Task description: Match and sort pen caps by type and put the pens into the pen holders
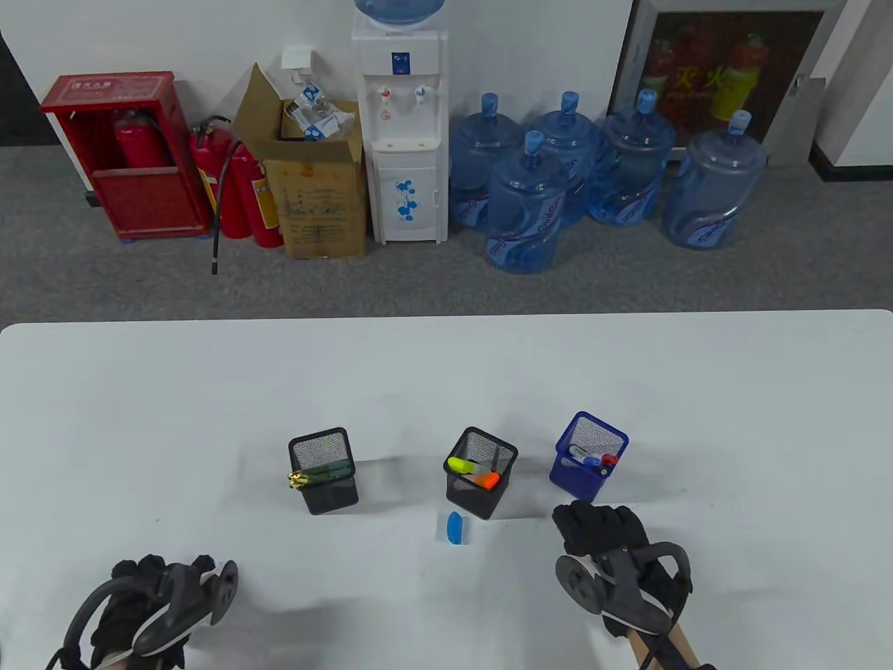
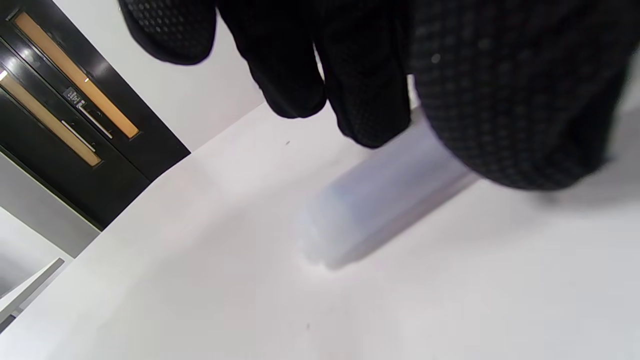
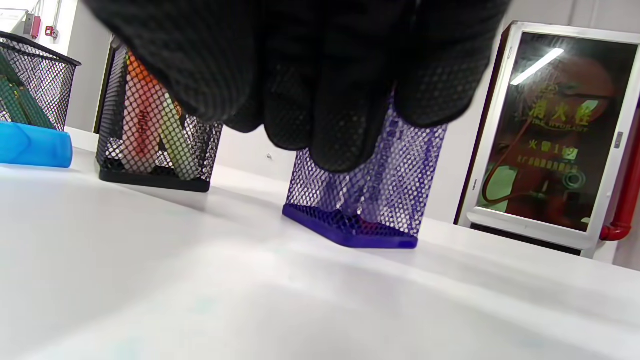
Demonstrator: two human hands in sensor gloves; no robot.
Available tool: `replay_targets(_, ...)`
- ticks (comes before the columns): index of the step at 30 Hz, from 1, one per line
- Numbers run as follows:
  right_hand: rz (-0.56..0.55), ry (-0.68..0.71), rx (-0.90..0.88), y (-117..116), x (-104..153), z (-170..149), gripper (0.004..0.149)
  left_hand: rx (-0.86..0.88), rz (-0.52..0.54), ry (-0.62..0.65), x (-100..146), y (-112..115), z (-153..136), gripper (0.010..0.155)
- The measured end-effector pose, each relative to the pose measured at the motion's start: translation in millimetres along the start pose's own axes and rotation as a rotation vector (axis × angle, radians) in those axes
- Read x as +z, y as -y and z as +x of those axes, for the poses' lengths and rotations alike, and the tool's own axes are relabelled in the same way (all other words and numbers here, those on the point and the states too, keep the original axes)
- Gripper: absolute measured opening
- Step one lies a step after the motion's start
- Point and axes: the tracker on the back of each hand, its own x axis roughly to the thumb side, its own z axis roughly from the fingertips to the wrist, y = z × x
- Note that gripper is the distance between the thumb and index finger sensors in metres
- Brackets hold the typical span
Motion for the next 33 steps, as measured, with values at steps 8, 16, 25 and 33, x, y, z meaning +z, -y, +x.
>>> replay_targets(8, 0.011, -0.002, -0.001, -0.9, 0.3, 0.4, 0.05, 0.009, 0.012, -0.011, 0.9, 2.1, 0.9, 0.074)
replay_targets(16, 0.014, -0.002, 0.0, -1.5, -0.2, 0.7, 0.05, 0.06, -0.019, -0.008, -0.4, 2.7, 6.1, 0.065)
replay_targets(25, 0.014, 0.003, -0.01, -2.1, -0.9, 2.1, 0.05, 0.216, 0.114, 0.11, 4.6, -65.9, 41.1, 0.065)
replay_targets(33, 0.017, 0.03, -0.016, -2.8, -1.0, 8.6, 0.05, 0.329, 0.371, 0.295, 19.6, -124.7, 130.1, 0.059)
